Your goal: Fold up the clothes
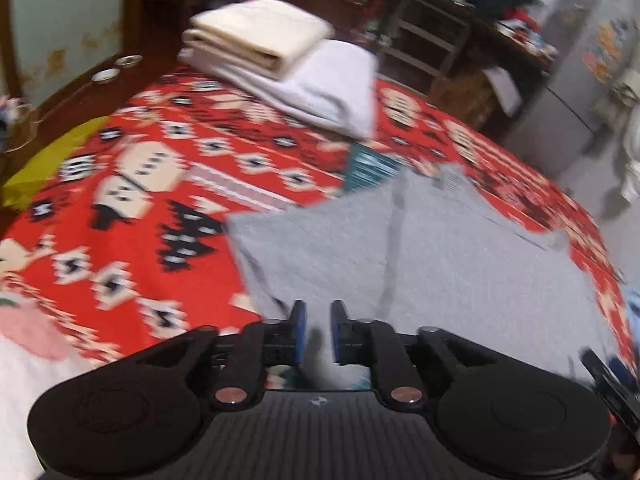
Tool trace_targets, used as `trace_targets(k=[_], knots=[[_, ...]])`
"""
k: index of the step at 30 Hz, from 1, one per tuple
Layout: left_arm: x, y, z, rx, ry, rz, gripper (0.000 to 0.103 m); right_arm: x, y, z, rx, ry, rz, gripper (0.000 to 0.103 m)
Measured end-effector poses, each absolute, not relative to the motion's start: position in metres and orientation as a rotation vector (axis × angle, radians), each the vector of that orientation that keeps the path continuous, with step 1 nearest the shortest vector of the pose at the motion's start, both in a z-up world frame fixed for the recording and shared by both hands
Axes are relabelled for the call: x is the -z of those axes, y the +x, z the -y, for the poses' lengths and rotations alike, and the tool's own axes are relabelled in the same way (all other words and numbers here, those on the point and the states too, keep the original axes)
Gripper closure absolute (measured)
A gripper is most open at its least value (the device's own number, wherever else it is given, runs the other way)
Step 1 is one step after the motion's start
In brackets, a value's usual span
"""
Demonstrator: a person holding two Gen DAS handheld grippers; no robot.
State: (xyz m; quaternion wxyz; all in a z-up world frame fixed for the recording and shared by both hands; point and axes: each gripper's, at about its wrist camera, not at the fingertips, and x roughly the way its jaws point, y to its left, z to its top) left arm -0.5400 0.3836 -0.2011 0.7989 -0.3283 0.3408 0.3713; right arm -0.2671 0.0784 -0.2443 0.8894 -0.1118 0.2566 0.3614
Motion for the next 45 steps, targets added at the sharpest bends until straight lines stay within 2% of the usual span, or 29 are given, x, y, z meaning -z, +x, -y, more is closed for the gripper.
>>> trace_targets(k=[1, 2, 9, 14, 15, 18, 21, 28, 37, 45], knots=[[0.202, -0.542, -0.390, -0.819, -0.716, -0.727, 0.071, 0.245, -0.266, -0.078, -0.752, -0.229, -0.538, 0.010], [0.204, -0.544, -0.395, -0.839, -0.718, -0.726, 0.069, 0.245, -0.266, -0.078, -0.753, -0.227, -0.541, 0.010], [0.221, -0.528, -0.406, -0.915, -0.612, -0.809, 0.068, 0.245, -0.264, -0.077, -0.754, -0.214, -0.550, 0.010], [0.226, -0.524, -0.406, -0.934, -0.551, -0.788, 0.069, 0.247, -0.261, -0.076, -0.748, -0.202, -0.570, 0.009], [0.226, -0.523, -0.406, -0.937, -0.550, -0.783, 0.072, 0.247, -0.261, -0.077, -0.747, -0.203, -0.573, 0.009], [0.227, -0.522, -0.406, -0.932, -0.550, -0.771, 0.094, 0.249, -0.261, -0.079, -0.752, -0.209, -0.573, 0.009], [0.227, -0.523, -0.405, -0.930, -0.558, -0.754, 0.099, 0.249, -0.262, -0.080, -0.756, -0.216, -0.569, 0.009], [0.198, -0.511, -0.384, -0.869, -0.456, -0.693, 0.100, 0.249, -0.261, -0.081, -0.753, -0.214, -0.563, 0.009], [0.137, -0.439, -0.324, -0.550, -0.294, -0.610, 0.100, 0.247, -0.251, -0.074, -0.718, -0.169, -0.564, 0.009], [0.150, -0.360, -0.291, -0.365, -0.354, -0.608, 0.100, 0.245, -0.238, -0.063, -0.675, -0.117, -0.567, 0.009]])
